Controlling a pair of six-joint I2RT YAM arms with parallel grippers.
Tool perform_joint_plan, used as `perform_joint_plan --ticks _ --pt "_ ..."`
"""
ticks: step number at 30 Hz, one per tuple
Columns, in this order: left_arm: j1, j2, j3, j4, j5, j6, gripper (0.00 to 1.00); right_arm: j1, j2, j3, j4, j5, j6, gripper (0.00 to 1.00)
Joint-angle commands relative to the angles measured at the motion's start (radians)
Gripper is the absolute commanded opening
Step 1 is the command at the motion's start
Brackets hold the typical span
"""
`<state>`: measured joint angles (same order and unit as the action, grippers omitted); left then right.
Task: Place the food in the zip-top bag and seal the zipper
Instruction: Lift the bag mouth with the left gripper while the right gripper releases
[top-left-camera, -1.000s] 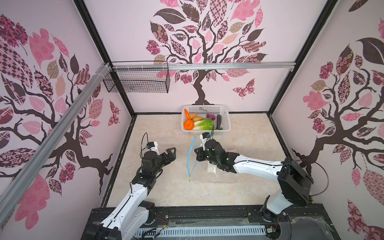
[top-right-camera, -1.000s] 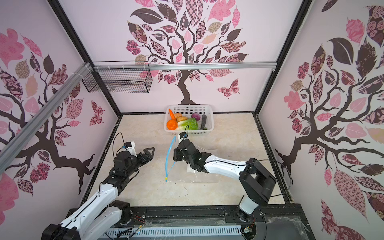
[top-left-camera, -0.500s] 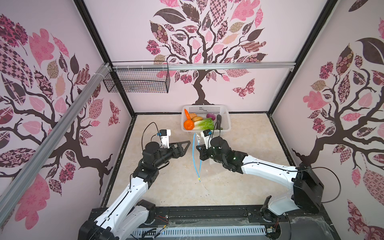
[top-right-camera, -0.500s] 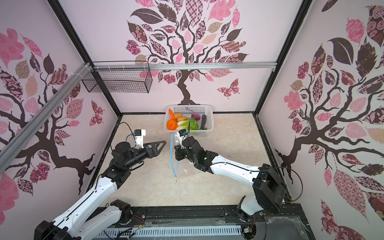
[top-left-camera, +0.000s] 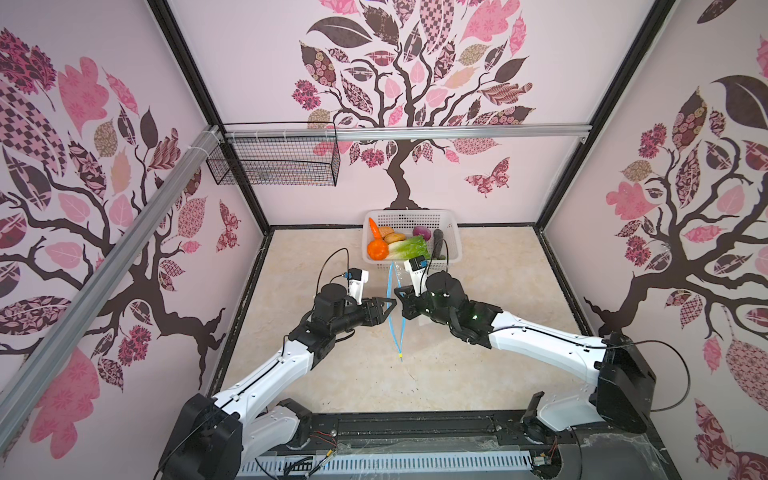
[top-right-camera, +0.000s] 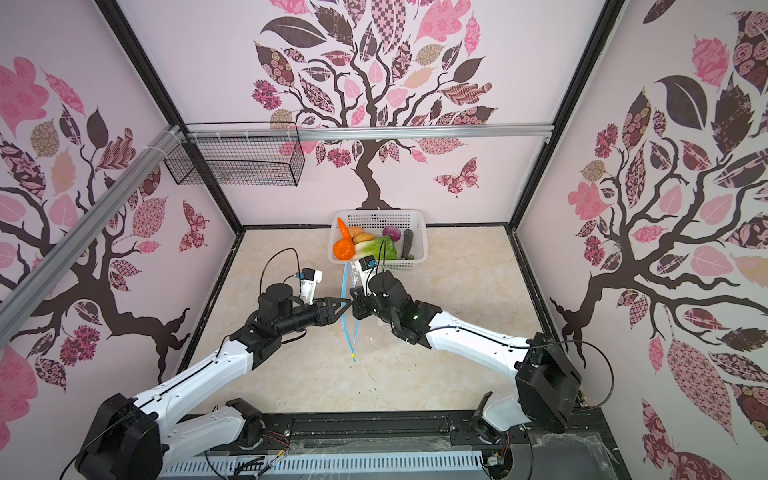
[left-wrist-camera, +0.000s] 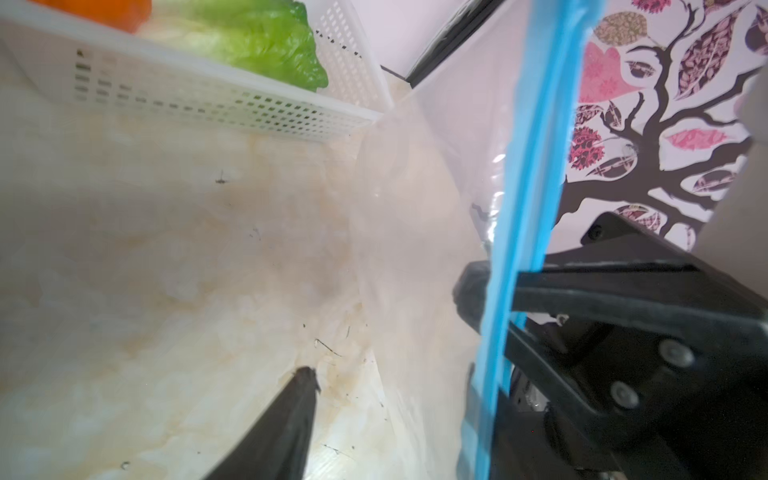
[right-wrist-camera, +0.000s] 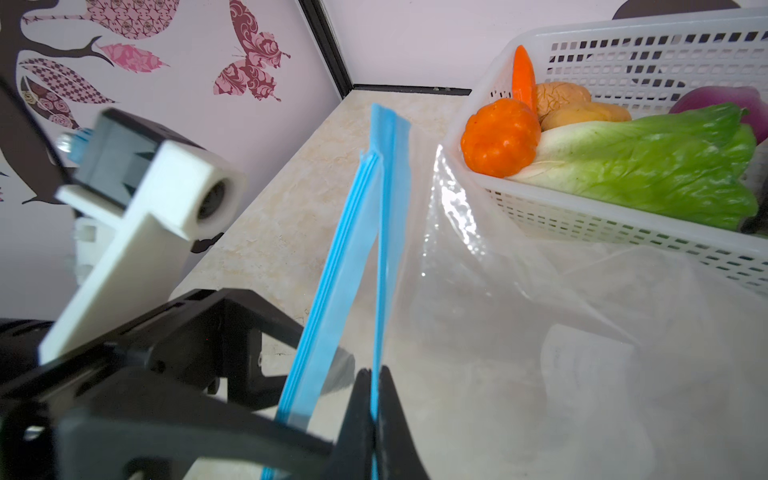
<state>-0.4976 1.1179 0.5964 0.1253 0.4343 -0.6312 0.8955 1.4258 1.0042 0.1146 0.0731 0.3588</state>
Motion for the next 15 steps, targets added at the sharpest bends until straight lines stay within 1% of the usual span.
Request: perform_joint_plan --ticks 1,2,3,4,6,9,13,15 --pt "-0.004 0.008 0.048 0.004 -0.029 0.019 0.34 0.002 -0.05 -0.007 -0.001 -0.006 -0.014 0.0" --pt "-0.003 0.003 0.048 0.002 -0.041 0.021 0.22 0.003 -0.054 -0.008 -0.002 -0.007 -0.016 0.0" --pt "-0.003 -0.01 0.049 -0.004 -0.057 0.021 0.08 0.002 -0.059 -0.009 0.001 -0.011 -0.021 0.0" --pt "-0.004 -0.032 0.046 -0.012 -0.079 0.02 0.0 0.002 -0.062 -0.009 0.003 -0.018 -0.025 0.0" --pt "-0.004 -0.09 0.042 -0.025 -0.129 0.023 0.0 0.002 -0.062 -0.002 0.009 -0.037 -0.029 0.0" --pt "-0.003 -0.207 0.043 -0.077 -0.237 0.035 0.0 0.002 -0.046 0.02 0.023 -0.077 -0.032 0.0" --pt "-0.005 -0.354 0.078 -0.212 -0.425 0.065 0.0 0.003 0.004 0.088 0.028 -0.17 -0.029 0.0" --pt "-0.006 -0.418 0.093 -0.248 -0.478 0.079 0.0 0.003 0.037 0.13 0.035 -0.231 -0.027 0.0"
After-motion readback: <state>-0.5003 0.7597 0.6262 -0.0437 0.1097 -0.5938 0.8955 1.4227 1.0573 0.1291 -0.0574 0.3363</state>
